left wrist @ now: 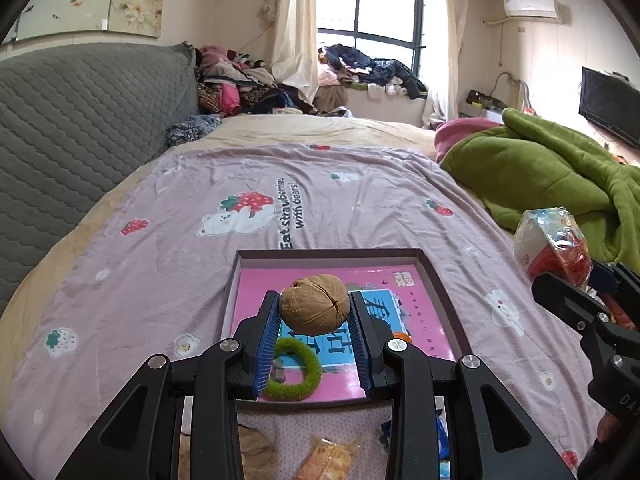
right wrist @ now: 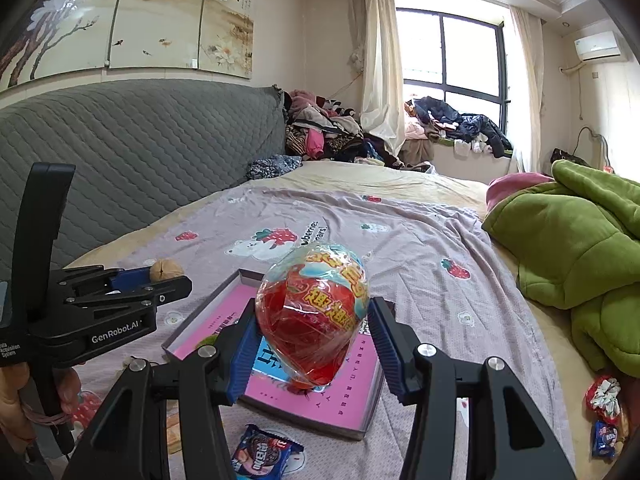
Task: Organize objects
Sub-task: 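Carry the walnut in left tool and red candy egg bag in right tool over the tray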
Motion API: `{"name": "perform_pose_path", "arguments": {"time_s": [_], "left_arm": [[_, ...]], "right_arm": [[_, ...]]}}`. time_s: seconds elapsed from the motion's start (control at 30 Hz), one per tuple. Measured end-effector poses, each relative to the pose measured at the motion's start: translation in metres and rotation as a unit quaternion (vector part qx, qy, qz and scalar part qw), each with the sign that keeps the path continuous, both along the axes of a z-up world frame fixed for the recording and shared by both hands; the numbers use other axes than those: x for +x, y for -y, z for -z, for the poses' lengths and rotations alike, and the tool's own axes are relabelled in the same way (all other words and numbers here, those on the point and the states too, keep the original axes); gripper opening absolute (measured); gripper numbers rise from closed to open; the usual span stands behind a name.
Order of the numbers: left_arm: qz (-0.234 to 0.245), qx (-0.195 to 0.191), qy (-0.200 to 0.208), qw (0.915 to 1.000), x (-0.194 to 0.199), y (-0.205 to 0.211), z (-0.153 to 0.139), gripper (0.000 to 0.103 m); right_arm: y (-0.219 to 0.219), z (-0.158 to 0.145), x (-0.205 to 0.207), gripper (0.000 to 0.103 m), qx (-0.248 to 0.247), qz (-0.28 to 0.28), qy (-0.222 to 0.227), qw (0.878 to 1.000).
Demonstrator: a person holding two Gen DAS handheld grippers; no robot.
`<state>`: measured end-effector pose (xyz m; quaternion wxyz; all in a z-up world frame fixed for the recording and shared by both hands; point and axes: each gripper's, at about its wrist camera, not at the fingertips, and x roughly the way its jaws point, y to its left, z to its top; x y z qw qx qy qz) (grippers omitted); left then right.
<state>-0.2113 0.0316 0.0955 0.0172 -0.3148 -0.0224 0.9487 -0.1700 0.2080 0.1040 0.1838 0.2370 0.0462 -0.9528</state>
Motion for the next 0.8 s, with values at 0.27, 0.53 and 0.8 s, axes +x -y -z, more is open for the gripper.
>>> {"name": "perform_pose_path", "arguments": {"time_s": [0.27, 0.53, 0.8], "left_arm": [[0.001, 0.013, 0.011, 0.9999, -0.019, 0.001, 0.018, 0.035], [0.003, 0.024, 0.034, 0.9991, -0.035, 0.003, 0.037, 0.035], [0.019, 0.020, 0.057, 0.9980, -0.047, -0.001, 0.053, 0.035]], "right_arm": [[-0.006, 0.013, -0.016, 0.053, 0.005, 0.014, 0.013, 1.000], [-0.006, 0.026, -0.025, 0.053, 0.017, 0.018, 0.025, 0.999], [-0.001, 0.039, -0.031, 0.053, 0.032, 0.013, 0.037, 0.999]]}}
